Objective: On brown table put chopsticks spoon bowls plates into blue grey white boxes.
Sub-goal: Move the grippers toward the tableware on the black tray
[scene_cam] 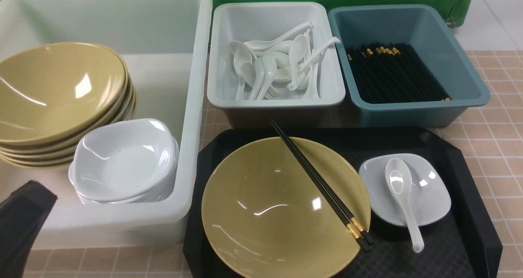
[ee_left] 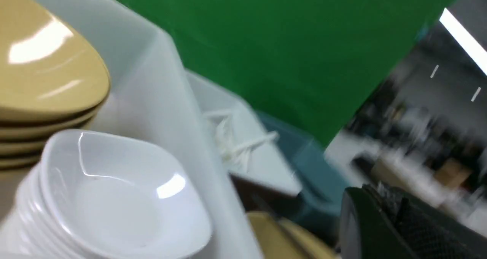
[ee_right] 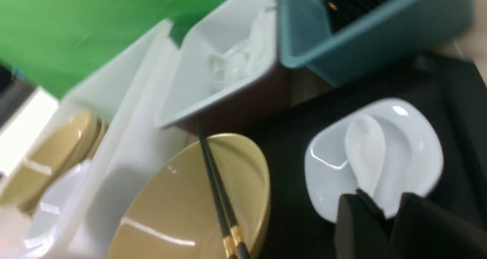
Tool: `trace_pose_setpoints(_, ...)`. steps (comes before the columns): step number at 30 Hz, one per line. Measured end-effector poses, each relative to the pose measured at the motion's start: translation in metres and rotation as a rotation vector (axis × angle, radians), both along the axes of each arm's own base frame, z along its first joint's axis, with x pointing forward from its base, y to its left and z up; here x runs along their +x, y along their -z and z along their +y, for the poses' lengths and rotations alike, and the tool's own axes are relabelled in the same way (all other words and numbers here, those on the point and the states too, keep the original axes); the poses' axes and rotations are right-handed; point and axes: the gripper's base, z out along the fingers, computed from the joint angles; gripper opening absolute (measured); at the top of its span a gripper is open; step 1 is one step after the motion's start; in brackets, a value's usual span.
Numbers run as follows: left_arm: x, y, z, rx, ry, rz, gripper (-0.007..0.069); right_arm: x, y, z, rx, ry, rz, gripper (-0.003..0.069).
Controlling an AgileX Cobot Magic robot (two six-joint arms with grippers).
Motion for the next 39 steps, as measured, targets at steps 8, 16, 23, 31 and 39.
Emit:
trace_pose_setpoints(8,0.059,-0.049,0.015,0.571,0.126,0.522,0.0001,0.064,-0.073,0.019,-0.576,-0.42,0.28,0.0036)
trace_pose_setpoints(16,0.118,-0.061,-0.023,0.802,0.442,0.636,0.0001,0.117,-0.091,0.058,-0.766,-0.786,0.39,0.0036)
trace_pose_setpoints(23,0.141,-0.055,-0.072,0.971,0.617,0.609,0.0001,0.156,-0.091,0.112,-0.84,-0.892,0.41,0.0045)
trace_pose_setpoints(31,0.13,-0.042,-0.071,0.983,0.636,0.639,0.0001,0.195,-0.074,0.174,-0.899,-0.973,0.457,0.0197)
trace_pose_setpoints(39,0.111,-0.013,-0.063,0.94,0.636,0.637,0.0001,0.235,-0.039,0.199,-0.932,-0.883,0.653,0.0503)
